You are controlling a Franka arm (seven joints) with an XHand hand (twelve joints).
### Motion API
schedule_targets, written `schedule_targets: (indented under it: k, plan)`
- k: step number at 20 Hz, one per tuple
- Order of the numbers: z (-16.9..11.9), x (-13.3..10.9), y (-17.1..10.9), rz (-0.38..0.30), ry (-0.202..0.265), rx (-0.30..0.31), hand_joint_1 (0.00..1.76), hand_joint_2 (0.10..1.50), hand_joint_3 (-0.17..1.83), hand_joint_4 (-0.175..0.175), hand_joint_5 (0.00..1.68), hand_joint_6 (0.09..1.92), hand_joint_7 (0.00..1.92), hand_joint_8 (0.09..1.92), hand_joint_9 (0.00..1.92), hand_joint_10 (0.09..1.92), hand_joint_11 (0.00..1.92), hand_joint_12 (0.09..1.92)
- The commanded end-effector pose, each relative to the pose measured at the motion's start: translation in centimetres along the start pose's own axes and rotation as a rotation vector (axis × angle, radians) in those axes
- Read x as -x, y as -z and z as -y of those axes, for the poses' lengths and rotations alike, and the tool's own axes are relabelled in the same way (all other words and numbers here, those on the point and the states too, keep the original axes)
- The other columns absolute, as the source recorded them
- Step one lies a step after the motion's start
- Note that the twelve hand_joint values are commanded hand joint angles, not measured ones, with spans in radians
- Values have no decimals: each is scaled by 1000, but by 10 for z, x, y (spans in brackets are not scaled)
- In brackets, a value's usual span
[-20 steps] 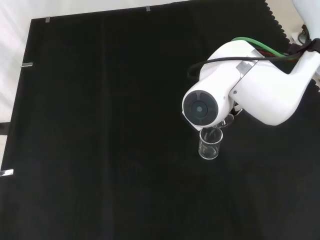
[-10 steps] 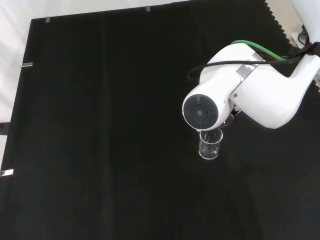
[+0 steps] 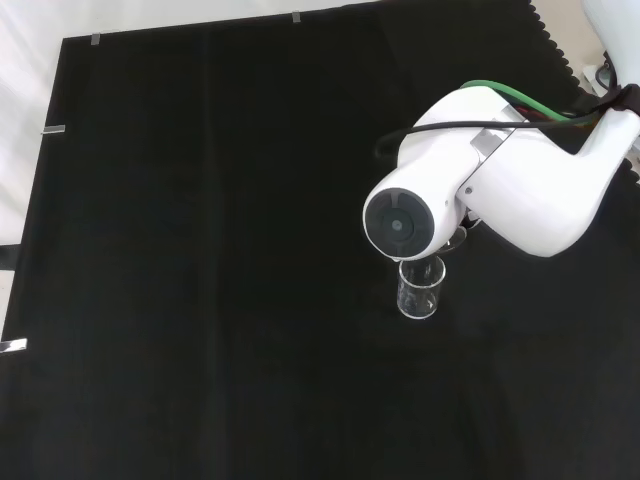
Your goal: Pour the water from the handheld beaker into the one on the table.
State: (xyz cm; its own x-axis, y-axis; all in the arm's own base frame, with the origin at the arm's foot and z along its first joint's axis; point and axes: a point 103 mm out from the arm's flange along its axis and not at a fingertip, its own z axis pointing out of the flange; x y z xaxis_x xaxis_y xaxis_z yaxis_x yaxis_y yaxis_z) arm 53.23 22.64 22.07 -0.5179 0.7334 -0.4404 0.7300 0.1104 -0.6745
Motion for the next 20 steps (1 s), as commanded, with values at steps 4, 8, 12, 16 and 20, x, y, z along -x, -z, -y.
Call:
schedule_targets:
  k: [4,8,12,16,20]
  plan:
    - [0,0,0,2,0,-2,1448,428,1027,-175,1196,880,1412,604,1342,895,915,863]
    - [0,0,-1,2,2,-2,1448,429,1027,-175,1196,880,1412,603,1341,896,916,862]
    - [0,0,0,1,3,-2,1448,429,1026,-175,1196,880,1412,603,1340,897,916,862]
    - [0,0,0,-2,4,-6,1448,429,1026,-175,1196,880,1412,603,1340,898,916,861]
    - [-1,0,0,1,4,-11,1448,430,1026,-175,1196,880,1412,603,1340,898,915,860]
